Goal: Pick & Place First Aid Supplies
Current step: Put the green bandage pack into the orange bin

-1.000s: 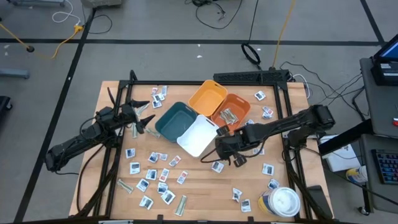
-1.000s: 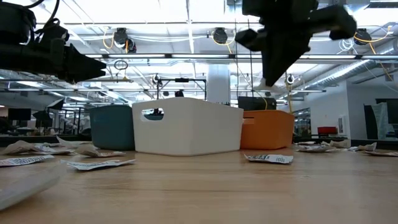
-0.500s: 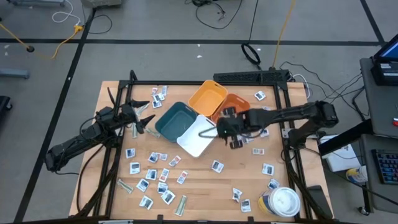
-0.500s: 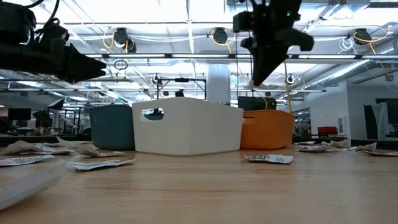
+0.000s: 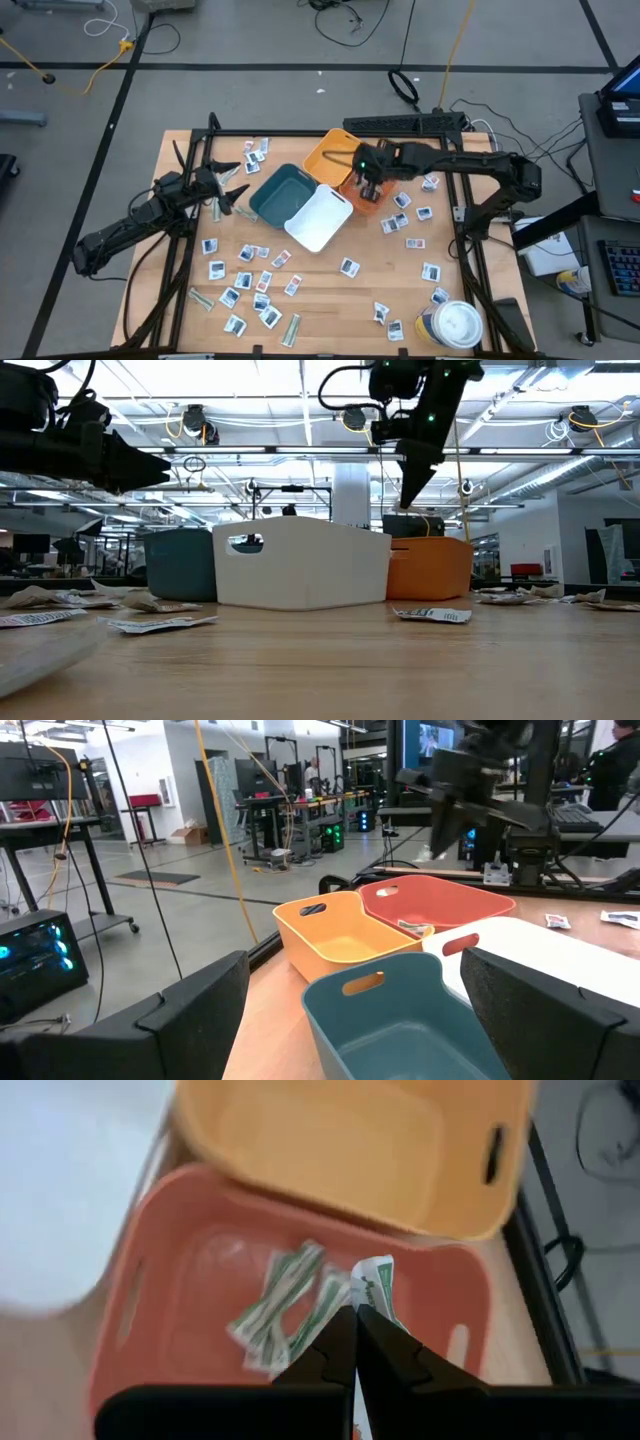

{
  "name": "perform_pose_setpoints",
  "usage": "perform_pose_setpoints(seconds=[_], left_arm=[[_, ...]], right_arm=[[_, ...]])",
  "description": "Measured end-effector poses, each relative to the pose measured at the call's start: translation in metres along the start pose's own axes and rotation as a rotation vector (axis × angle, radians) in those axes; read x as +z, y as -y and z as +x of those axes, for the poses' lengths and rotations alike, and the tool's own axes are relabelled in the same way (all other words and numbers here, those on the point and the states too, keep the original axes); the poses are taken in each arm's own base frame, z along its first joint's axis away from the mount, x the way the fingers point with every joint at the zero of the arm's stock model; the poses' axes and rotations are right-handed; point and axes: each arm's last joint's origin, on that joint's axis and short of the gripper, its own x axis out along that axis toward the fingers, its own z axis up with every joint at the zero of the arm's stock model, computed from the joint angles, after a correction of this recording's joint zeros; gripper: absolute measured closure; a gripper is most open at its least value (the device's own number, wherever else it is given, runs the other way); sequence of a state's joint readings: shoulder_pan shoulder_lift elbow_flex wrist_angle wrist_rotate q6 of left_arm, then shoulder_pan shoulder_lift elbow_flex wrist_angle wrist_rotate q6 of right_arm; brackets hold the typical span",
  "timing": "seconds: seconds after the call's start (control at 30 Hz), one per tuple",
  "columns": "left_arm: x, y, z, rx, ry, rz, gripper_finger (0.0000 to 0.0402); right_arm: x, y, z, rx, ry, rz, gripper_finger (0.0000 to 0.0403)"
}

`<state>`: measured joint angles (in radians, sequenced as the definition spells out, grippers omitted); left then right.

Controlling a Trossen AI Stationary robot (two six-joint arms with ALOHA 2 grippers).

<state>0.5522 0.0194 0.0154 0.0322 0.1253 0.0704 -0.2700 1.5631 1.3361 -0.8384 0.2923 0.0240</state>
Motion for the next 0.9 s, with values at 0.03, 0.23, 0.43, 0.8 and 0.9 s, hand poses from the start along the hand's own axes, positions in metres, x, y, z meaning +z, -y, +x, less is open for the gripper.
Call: perform_pose_setpoints(seconds=[0.03, 0.23, 0.43, 0.8, 0.9], left_arm=[[0.000, 0.000, 0.000, 0.000, 0.000, 0.000, 0.0034], [0.000, 0.000, 0.000, 0.000, 0.000, 0.000, 0.0034], [0.000, 0.000, 0.000, 0.000, 0.000, 0.000, 0.0034], [0.000, 0.000, 0.000, 0.000, -0.001, 0.000, 0.0034], [0.000, 0.000, 0.000, 0.000, 0.000, 0.000, 0.0034]], right_arm=[[0.001, 0.004, 0.001, -0.005, 0.009, 0.038, 0.0403], [0.004, 0.019, 0.009, -0.022, 0.017, 0.212, 0.0403], [0.004, 0.018, 0.024, -0.027, -0.006, 0.274, 0.0403], [-0.011, 0.001, 0.072, -0.028, -0.112, 0.276, 0.0403], [-0.014, -0.003, 0.081, 0.010, -0.140, 0.260, 0.0401]])
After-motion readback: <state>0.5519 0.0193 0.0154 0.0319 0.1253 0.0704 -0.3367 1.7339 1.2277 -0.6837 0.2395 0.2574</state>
